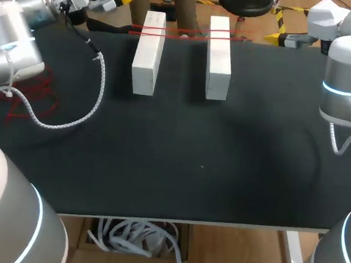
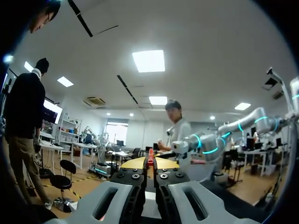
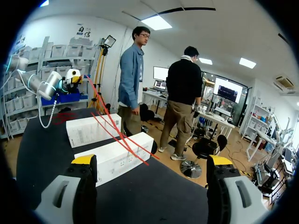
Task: Grab the tape and strap the tape.
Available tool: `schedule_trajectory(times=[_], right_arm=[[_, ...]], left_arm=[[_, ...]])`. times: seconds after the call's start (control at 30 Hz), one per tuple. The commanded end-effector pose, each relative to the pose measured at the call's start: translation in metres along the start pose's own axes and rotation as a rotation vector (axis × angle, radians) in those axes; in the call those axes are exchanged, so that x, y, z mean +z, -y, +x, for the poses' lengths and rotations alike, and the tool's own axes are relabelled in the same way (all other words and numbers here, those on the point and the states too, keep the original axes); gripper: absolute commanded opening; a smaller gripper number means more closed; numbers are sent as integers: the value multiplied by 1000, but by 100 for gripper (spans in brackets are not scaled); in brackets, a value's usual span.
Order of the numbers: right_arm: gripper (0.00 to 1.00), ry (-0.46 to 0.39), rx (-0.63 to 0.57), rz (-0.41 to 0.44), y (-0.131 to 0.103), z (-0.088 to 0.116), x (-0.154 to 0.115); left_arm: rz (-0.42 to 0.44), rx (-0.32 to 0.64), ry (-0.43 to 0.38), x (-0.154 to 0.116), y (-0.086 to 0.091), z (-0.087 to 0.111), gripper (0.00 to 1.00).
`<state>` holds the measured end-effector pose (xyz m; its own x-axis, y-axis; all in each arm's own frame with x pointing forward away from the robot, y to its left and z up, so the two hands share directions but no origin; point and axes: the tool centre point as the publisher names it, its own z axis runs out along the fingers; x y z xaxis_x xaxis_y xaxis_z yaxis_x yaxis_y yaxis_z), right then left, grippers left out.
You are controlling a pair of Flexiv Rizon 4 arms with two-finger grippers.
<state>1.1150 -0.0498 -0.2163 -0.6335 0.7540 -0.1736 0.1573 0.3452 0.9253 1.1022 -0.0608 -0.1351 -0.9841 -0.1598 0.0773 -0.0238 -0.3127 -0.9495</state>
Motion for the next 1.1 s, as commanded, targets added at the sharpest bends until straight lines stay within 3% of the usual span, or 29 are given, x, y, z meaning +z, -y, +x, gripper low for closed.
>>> schedule_trajectory(times=[0.03,0.37,1.0,1.1], right_arm=[[100,1,0,-1,0,0,0],[100,1,0,-1,0,0,0],[100,1,0,-1,0,0,0],[100,1,0,-1,0,0,0]], left_arm=[[-10,8,-2,8,6,6,0],[-1,2,-35,31,1,22,0],[-3,11,-36,32,0,22,0],[18,17,-79,47,-4,24,0]])
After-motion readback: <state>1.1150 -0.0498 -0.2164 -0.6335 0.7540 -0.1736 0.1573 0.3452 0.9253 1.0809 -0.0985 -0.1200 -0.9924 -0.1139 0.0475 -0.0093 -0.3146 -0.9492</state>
